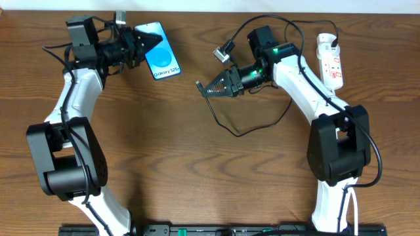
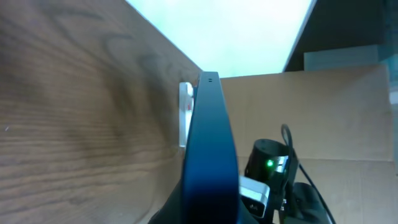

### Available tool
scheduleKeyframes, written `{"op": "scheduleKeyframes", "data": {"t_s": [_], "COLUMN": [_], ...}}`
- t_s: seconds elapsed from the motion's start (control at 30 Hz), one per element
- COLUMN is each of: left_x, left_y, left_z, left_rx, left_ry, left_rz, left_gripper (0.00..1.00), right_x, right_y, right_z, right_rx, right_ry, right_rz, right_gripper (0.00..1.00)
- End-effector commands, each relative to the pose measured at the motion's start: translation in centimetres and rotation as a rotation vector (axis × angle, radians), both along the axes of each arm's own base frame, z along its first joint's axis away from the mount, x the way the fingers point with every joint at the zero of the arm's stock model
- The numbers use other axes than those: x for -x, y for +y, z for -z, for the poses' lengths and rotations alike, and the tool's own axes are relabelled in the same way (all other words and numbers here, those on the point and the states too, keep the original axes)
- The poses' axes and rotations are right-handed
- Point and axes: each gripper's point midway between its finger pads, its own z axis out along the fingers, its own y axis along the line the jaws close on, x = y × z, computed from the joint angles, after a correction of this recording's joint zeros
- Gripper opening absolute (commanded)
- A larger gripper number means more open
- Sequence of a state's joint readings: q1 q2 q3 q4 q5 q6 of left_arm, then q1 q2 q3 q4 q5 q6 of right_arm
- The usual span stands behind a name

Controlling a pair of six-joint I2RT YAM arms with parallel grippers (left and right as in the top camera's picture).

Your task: Plug charger to phone and switch on socket

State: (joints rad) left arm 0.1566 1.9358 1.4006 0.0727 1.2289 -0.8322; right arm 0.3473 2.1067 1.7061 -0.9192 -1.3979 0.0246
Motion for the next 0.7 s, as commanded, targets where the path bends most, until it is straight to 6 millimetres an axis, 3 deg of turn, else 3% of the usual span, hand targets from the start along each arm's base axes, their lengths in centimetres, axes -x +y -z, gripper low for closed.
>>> {"op": "scheduleKeyframes", "data": {"t_s": [0.0, 0.37, 0.67], "left_x": [0.4, -0.3, -0.5], "left_y": [-0.9, -3.3, -3.3], "left_z": [-2.2, -3.8, -3.7], "left_rx": [0.039, 0.056, 0.052], "left_ry": [-0.027, -0.071, -0.071], "left_rz": [0.036, 0.042, 0.034], "left_gripper": [0.07, 0.08, 0.07], "right_x": [1.3, 1.5, -0.9], "right_y": [0.6, 2.3, 3.4], "right_z": [-2.6, -1.0, -0.8], "right_rx": [-0.124, -0.023, 0.025], "right_ry": [0.098, 0.073, 0.05], "right_rz": [-0.051, -0.053, 0.011], "right_gripper": [0.01, 0.01, 0.01]}}
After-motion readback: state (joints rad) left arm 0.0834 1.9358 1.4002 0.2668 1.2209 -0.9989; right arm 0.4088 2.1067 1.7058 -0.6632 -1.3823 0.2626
